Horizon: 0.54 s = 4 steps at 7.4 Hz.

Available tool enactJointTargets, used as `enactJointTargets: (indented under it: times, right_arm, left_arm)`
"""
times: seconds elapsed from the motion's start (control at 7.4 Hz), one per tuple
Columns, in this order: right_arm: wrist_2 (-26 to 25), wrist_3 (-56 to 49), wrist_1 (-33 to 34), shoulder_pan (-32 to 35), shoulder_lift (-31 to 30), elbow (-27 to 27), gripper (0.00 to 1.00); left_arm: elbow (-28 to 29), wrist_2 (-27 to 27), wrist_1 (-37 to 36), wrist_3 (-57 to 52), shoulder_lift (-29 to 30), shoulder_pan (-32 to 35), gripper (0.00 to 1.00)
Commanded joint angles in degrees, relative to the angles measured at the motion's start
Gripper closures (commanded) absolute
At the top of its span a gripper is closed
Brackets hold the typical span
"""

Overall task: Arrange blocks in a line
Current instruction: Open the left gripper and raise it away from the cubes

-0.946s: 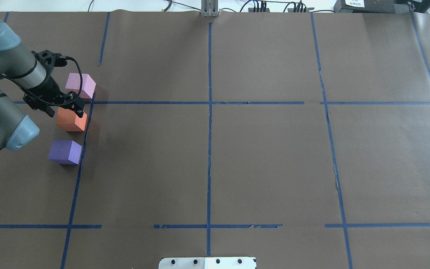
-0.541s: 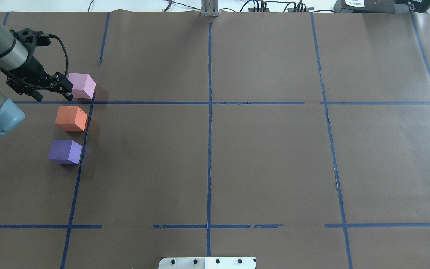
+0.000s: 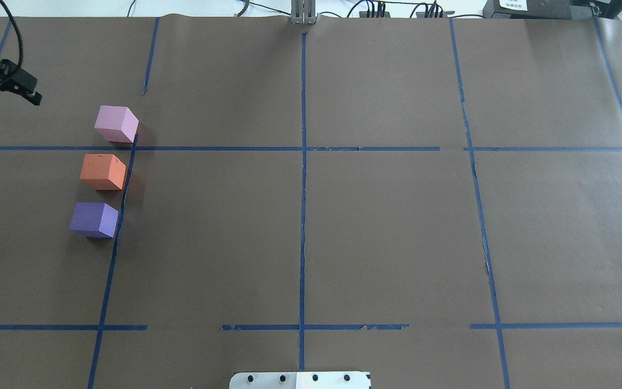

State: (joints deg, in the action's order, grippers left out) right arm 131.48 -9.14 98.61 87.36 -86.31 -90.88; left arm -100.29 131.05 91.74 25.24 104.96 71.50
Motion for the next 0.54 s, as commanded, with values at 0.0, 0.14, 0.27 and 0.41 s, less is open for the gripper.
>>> enactJointTargets:
  times: [0.0, 0.14, 0.27, 0.41]
  right_arm:
    - [0.0, 0.0, 0.0, 0.0, 0.0, 0.0, 0.0]
    - [0.0, 0.0, 0.0, 0.0, 0.0, 0.0, 0.0]
    - [0.0, 0.0, 0.0, 0.0, 0.0, 0.0, 0.0]
    - [0.0, 0.0, 0.0, 0.0, 0.0, 0.0, 0.0]
  left_arm:
    - [1.1, -1.1, 0.6, -19.4, -6.5, 7.0, 0.0]
    - [1.5, -1.0, 1.0, -20.9, -9.1, 7.9, 0.0]
    - [1.5, -0.6, 3.7, -21.1, -12.4, 10.6, 0.0]
    - [2.2, -0.3, 9.2, -20.9, -16.2, 11.8, 0.0]
